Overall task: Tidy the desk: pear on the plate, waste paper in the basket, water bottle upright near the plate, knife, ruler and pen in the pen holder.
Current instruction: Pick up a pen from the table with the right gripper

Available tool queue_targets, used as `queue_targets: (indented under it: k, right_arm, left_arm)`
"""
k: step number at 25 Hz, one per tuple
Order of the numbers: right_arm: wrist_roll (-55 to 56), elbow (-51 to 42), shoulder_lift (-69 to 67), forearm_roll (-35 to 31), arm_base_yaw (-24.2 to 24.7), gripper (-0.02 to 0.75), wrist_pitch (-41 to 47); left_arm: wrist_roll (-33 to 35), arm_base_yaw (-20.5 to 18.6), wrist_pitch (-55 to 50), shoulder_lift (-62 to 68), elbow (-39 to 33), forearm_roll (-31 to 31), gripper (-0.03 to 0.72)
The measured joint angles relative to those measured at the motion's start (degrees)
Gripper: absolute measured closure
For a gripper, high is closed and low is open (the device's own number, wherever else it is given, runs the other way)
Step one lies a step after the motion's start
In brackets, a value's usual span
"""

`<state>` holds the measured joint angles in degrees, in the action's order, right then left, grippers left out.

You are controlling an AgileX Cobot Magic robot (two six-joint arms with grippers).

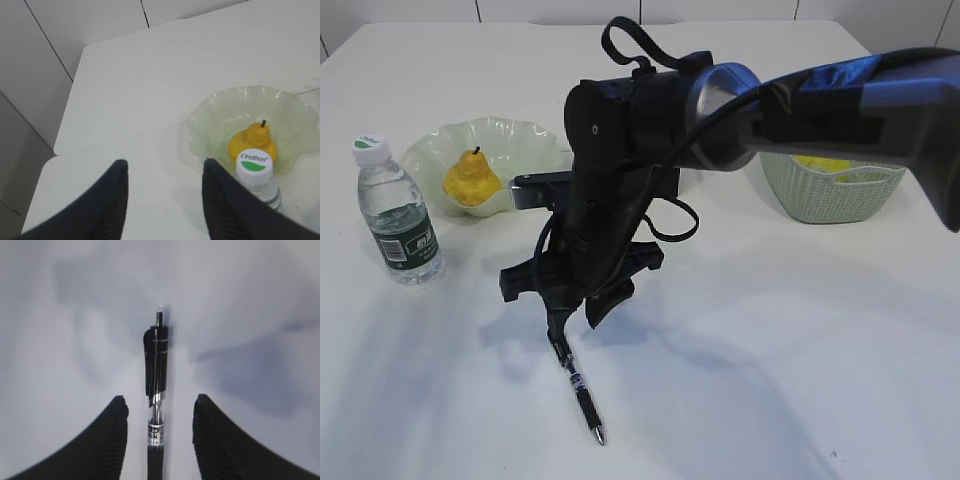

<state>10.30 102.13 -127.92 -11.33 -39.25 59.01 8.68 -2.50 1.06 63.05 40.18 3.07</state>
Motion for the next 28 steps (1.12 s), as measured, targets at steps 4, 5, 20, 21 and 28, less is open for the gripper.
queue_targets:
  k: [4,5,20,21,28]
  right_arm:
    - [0.00,0.00,-0.23,0.00,0.00,0.409,-0.98]
    - [0.00,0.04,-0.35,0.00,0.00,0.409,-1.07]
    - [-1.12,0.13,-3.01,-2.53,0.00,0.407,-2.50]
    - [-1.12,0.13,-3.15,-2.53,0.00,0.407,-2.50]
    - [-1.21,0.13,-3.25,-2.53,0.00,0.407,-2.50]
  left_arm:
    - [0.00,0.00,0.00,0.00,0.00,0.00,0.347]
    - [0.00,0.00,0.00,0.00,0.00,0.00,0.347]
    - [0.00,0.00,-0.10,0.00,0.00,0.00,0.347]
    - [0.00,0.00,-0.21,0.00,0.00,0.00,0.347]
    - [0.00,0.00,-0.57,0.00,0.00,0.00,0.347]
